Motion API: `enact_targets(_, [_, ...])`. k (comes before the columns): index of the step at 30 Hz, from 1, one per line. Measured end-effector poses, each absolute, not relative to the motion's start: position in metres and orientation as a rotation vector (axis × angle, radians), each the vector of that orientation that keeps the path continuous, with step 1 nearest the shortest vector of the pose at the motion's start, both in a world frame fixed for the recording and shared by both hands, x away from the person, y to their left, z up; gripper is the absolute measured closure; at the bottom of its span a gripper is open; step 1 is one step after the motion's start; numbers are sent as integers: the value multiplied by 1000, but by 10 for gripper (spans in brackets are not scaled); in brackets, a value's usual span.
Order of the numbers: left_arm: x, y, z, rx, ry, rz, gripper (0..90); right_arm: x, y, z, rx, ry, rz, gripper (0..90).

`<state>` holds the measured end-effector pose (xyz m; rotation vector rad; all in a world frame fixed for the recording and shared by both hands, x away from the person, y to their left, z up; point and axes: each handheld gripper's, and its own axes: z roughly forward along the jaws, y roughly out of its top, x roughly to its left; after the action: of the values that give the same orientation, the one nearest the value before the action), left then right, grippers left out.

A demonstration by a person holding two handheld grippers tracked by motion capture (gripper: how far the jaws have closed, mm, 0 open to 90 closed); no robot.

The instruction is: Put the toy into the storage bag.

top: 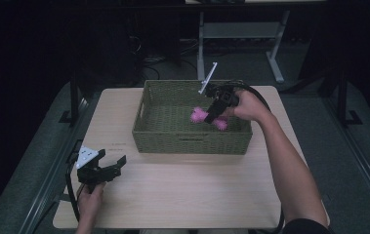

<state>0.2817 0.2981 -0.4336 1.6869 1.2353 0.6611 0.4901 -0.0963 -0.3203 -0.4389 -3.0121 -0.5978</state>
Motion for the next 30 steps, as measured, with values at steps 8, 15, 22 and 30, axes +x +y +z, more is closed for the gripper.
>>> enact_targets(8, [282, 297, -434, 1691, 1231, 660, 130, 494, -97, -332, -455, -3004, -580, 583])
enact_targets(15, [282, 298, -433, 1687, 1232, 662, 130, 497, -96, -343, -466, -2995, -552, 583])
enact_targets(22, [281, 298, -433, 1687, 1232, 662, 130, 497, -94, -349, -463, -2984, -552, 582])
enact_targets(30, [282, 297, -433, 1689, 1230, 660, 130, 497, -94, -359, -465, -2972, -543, 582])
